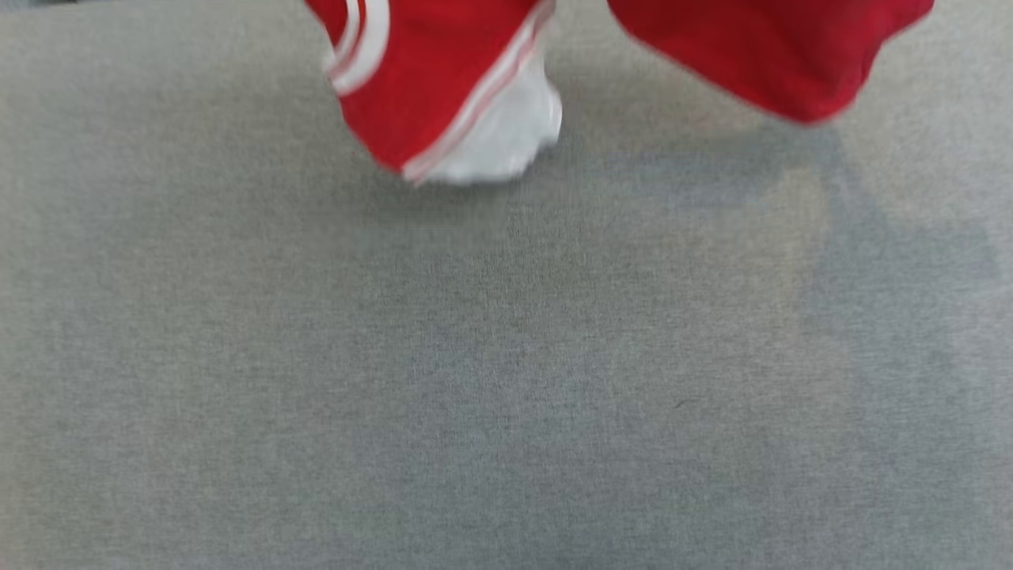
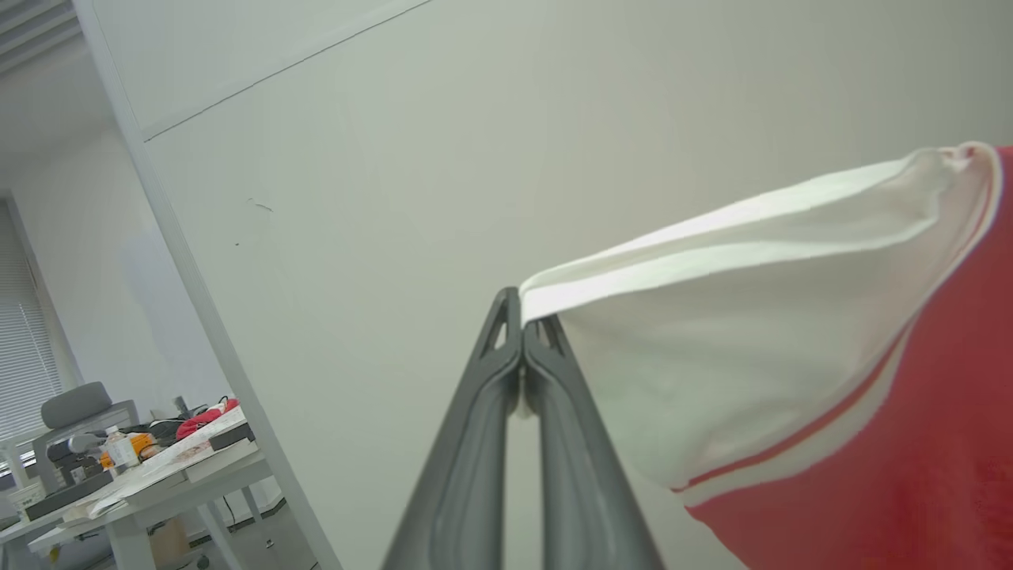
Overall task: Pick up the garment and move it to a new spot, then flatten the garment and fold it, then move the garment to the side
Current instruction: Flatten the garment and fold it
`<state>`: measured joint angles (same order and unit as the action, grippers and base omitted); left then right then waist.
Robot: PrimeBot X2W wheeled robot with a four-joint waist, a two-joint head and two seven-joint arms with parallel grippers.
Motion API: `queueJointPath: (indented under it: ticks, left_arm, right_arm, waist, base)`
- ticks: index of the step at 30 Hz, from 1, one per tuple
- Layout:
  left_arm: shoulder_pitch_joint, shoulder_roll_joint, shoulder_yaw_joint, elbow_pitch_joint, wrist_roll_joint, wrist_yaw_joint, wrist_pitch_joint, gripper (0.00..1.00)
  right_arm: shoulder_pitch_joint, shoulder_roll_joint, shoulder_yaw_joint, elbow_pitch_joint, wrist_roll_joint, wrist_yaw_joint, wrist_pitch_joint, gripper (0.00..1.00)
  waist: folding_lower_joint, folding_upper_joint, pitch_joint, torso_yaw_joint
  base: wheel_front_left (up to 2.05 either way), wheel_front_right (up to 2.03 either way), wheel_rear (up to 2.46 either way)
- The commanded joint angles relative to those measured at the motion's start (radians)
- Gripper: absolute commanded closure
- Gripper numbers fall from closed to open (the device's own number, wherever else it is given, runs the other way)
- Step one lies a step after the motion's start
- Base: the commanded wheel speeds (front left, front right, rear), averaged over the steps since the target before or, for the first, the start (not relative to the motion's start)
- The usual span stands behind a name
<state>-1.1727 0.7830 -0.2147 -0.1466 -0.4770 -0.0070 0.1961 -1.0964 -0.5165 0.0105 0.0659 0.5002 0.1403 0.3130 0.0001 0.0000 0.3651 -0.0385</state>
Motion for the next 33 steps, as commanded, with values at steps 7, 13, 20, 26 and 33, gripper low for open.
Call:
queueJointPath:
  ticks: [7,13,20,26,33]
  left_arm:
    - [-0.396,-0.045,-0.058,0.292,0.091,-0.070,-0.087,1.00]
    - [-0.714,-0.114,-0.112,0.638,0.195,-0.088,-0.298,1.00]
    - [-0.837,-0.172,-0.119,0.825,0.217,-0.077,-0.434,1.00]
    - [-0.773,-0.213,-0.112,0.826,0.209,-0.082,-0.457,1.00]
    - [-0.549,-0.264,-0.068,0.673,0.203,-0.086,-0.458,1.00]
  right_arm:
    - [-0.296,0.010,0.046,0.239,-0.120,-0.010,-0.085,1.00]
    - [-0.574,0.103,0.033,0.527,-0.259,-0.010,-0.240,1.00]
    - [-0.678,0.147,0.010,0.697,-0.348,-0.010,-0.399,1.00]
    - [-0.679,0.167,0.040,0.787,-0.371,-0.010,-0.490,1.00]
    - [-0.606,0.163,0.112,0.855,-0.359,-0.010,-0.542,1.00]
  waist:
    - [-0.0001,0.0000,0.259,0.000]
    - [-0.0001,0.0000,0.351,-0.008]
    - [-0.0001,0.0000,0.391,0.002]
    - [-0.0001,0.0000,0.409,0.018]
    - [-0.0001,0.0000,0.407,0.041]
  base:
    - [0.00,0.00,0.00]
    - [0.00,0.00,0.00]
    - [0.00,0.00,0.00]
    - [0.00,0.00,0.00]
    - [0.00,0.00,0.00]
